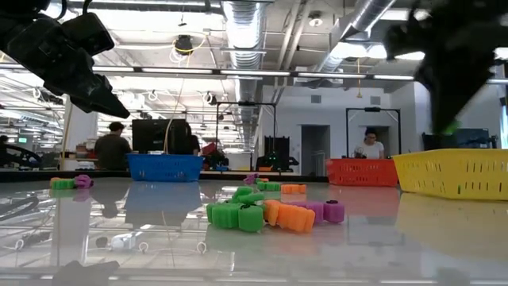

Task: Sort Halloween decoration
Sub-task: Put the green skeleton toy into the yellow bin

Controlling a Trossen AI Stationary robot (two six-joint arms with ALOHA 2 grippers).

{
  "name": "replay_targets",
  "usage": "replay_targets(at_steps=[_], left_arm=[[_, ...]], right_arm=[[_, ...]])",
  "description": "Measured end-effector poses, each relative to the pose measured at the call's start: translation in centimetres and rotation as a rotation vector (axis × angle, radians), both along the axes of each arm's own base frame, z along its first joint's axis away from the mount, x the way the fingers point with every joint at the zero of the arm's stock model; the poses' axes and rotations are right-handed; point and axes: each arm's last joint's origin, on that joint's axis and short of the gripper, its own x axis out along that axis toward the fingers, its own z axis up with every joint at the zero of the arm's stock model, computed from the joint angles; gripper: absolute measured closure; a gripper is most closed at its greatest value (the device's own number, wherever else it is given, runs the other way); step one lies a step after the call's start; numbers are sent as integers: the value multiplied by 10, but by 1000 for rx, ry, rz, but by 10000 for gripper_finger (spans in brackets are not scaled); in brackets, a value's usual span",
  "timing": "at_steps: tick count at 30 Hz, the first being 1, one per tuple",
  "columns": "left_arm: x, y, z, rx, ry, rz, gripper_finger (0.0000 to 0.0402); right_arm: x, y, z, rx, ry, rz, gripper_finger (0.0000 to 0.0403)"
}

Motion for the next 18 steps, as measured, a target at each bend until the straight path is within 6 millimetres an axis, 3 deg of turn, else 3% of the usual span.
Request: replay_targets(at_steps=[7, 18], left_arm=[[0, 0, 1, -9, -8, 4, 219], [0, 0, 1, -13, -8, 6, 219]], right_arm=[[-11, -7, -25, -24, 68, -126, 317], [-10, -20, -27, -21, 102, -169, 235]])
